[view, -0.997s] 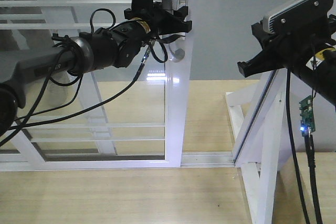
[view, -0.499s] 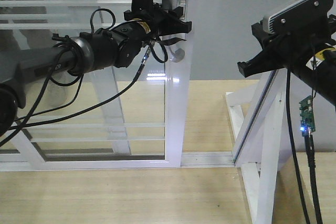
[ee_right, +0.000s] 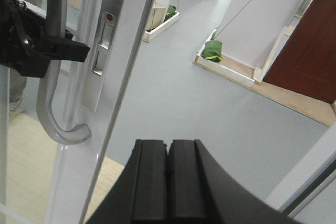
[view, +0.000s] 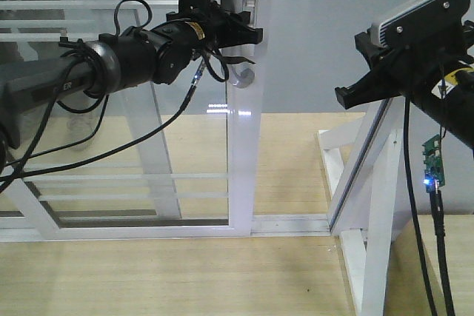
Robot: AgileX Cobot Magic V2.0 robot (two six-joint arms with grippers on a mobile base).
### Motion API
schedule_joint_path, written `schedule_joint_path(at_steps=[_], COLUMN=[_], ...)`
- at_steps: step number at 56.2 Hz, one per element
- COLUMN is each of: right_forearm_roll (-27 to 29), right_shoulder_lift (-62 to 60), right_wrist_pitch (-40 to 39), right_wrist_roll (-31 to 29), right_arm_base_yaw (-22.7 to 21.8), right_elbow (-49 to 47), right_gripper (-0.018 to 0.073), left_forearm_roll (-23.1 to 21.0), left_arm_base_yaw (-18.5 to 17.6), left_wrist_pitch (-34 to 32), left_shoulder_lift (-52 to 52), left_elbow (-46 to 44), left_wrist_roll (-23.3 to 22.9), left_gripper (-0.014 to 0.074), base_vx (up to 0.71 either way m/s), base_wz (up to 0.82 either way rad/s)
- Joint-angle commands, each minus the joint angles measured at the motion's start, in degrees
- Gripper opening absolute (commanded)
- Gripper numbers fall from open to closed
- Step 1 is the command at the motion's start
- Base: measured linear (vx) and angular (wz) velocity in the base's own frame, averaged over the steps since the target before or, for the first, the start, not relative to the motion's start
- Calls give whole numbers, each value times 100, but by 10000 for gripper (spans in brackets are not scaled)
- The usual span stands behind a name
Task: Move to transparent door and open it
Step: 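Pull the handle with the left gripper, sliding the door away from the right gripper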
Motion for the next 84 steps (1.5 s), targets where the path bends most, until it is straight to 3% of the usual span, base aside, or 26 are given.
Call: schedule_joint_path(at_steps=[1, 49, 65, 84], right_forearm_roll=[-7, -7, -7, 3], right_shoulder_lift=[-105, -105, -105, -105], right_wrist_pitch=[-480, -474, -477, -477], right_wrist_roll=[-43, -37, -20, 6], right_arm_base_yaw=[-32, -32, -32, -32], right_elbow=[-163, -163, -163, -163], right_gripper=[-6, -6, -6, -6], left_forearm_roll=[-90, -11, 687, 696], left_arm_base_yaw=[224, 1099, 1230, 1701], left_wrist_pitch=[-46, 1246, 1710, 2417], left_shoulder_lift=[-490, -916, -1310, -1597], left_elbow=[-111, -111, -111, -111], left_wrist_roll=[-17, -18, -51, -81], left_gripper=[-4, -4, -1, 0], base_vx=[0, 0, 0, 0], base_wz=[0, 0, 0, 0])
